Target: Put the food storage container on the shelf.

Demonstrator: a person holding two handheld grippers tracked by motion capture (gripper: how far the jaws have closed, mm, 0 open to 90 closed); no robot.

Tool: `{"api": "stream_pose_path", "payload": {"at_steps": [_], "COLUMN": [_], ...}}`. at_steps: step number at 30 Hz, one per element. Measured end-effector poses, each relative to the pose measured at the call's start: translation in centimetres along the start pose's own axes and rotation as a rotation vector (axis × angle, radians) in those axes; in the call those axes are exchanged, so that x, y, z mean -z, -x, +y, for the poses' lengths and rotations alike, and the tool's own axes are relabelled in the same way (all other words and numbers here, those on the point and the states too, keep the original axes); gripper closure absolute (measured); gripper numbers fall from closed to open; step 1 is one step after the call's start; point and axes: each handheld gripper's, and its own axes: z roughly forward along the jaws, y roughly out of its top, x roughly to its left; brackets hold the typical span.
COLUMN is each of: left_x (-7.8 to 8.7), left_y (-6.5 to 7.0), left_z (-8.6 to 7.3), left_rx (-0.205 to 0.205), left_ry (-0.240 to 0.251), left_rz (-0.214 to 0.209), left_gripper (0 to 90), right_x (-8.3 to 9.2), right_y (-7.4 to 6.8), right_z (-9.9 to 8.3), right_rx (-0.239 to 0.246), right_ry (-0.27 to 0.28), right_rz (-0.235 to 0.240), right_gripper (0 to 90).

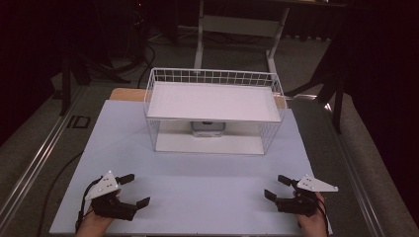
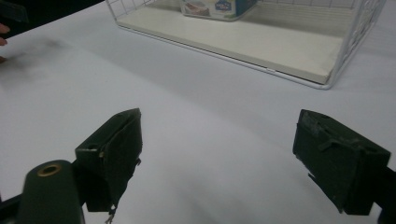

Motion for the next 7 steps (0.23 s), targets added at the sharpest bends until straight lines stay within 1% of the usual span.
{"api": "stream_pose_path", "payload": {"at_steps": [2, 5, 7], "left_x": [0.07, 0.13, 0.04], "left_y": [-0.03, -0.08, -0.04], "left_z": [-0.01, 0.02, 0.02], "left_rx": [-0.007, 0.009, 0.003], "left_ry": [-0.003, 0.010, -0.003], "left_rz": [0.005, 0.003, 0.009], "left_gripper": [2.6, 2.6, 2.6], "right_x": [-0.08, -0.18, -0.24], "right_y": [0.08, 0.02, -0.09], "right_z": [-0.07, -0.12, -0.09], "right_rx": [-0.006, 0.003, 0.017], "right_ry": [-0.003, -0.008, -0.009], "right_rz": [0.001, 0.002, -0.001], "right_gripper": [15.6, 15.6, 15.6]}}
